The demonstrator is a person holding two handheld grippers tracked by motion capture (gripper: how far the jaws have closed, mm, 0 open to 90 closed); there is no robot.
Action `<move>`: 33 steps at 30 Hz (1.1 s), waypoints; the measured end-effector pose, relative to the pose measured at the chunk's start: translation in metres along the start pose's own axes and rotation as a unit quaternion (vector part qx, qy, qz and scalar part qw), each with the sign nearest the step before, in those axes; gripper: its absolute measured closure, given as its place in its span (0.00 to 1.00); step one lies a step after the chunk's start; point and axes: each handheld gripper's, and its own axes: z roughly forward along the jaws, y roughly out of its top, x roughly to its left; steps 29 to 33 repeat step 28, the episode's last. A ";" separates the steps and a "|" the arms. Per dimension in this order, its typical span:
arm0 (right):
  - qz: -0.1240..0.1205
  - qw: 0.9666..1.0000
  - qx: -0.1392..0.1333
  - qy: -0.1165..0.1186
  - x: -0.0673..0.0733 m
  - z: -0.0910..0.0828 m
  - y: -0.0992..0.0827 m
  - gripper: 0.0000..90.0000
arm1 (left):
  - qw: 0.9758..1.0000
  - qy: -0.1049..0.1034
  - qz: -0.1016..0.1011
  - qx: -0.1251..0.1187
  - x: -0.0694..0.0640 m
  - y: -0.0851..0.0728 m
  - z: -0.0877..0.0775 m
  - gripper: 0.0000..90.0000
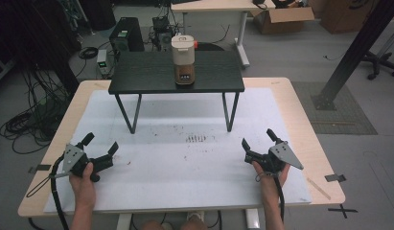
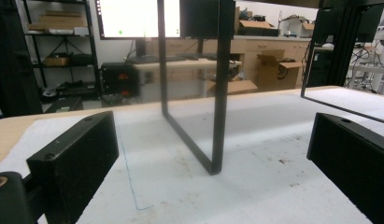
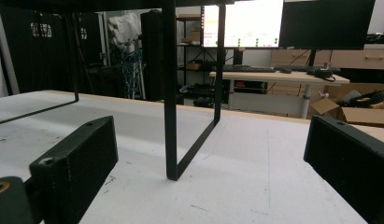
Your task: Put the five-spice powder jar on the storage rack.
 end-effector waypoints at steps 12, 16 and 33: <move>0.000 1.000 0.000 0.000 0.000 0.000 0.000 0.04 | 1.000 0.000 -0.003 -0.001 0.000 0.000 0.000 0.03; 0.000 1.000 0.000 -0.001 0.000 0.000 0.000 0.04 | 1.000 -0.001 -0.002 -0.001 0.000 0.000 0.000 0.03; 0.001 1.000 -0.002 -0.001 0.000 0.000 0.000 0.01 | 1.000 -0.002 0.001 -0.002 0.000 0.000 0.000 0.03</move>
